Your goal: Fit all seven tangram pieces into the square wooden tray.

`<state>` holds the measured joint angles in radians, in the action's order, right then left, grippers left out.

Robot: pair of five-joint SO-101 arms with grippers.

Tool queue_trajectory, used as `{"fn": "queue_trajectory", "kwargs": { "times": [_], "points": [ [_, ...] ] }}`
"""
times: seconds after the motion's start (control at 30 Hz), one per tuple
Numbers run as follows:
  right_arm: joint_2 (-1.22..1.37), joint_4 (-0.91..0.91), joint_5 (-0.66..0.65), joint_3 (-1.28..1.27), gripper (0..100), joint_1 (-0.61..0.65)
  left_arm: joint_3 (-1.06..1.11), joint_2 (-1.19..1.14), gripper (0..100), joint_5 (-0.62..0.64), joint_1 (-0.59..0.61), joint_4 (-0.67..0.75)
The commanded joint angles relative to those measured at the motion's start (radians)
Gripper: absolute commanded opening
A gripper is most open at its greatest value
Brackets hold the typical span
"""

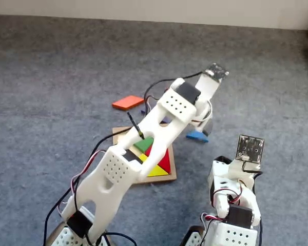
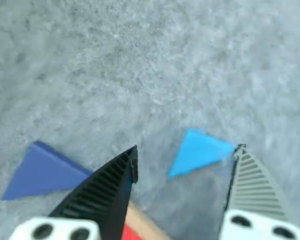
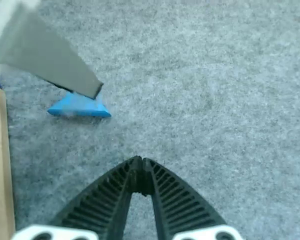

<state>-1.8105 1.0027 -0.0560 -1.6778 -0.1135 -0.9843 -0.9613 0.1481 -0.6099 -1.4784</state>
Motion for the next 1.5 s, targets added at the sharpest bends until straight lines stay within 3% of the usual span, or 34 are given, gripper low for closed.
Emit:
{"fn": "queue_trajectory", "kwargs": {
  "times": [0.0,0.17,0.27,0.47,0.73,0.97,1.07,1.47],
  "points": [
    [-0.005,-0.021,0.0,-0.147,1.5,-0.005,-0.035,-0.076,30,0.034,-0.015,0.1],
    [-0.005,-0.022,0.0,-0.147,1.5,-0.005,-0.068,-0.116,29,-0.074,-0.007,0.04],
    [-0.005,-0.022,0.0,-0.147,1.5,-0.005,-0.076,-0.116,28,-0.077,-0.007,-0.005],
    [-0.005,-0.022,0.0,-0.147,1.5,-0.005,-0.073,-0.117,12,-0.104,-0.007,-0.06],
    [-0.005,-0.022,0.0,-0.147,1.5,-0.005,-0.091,-0.088,10,-0.104,-0.007,-0.086],
    [-0.005,-0.024,0.0,-0.147,1.5,-0.004,-0.297,0.073,5,-0.106,0.008,-0.27],
    [-0.005,-0.024,0.0,-0.147,1.5,-0.004,-0.318,0.15,5,-0.104,0.058,-0.284],
    [-0.005,-0.024,0.0,-0.147,1.5,-0.004,0.09,0.708,4,-0.138,0.275,-0.284]
  ]
}}
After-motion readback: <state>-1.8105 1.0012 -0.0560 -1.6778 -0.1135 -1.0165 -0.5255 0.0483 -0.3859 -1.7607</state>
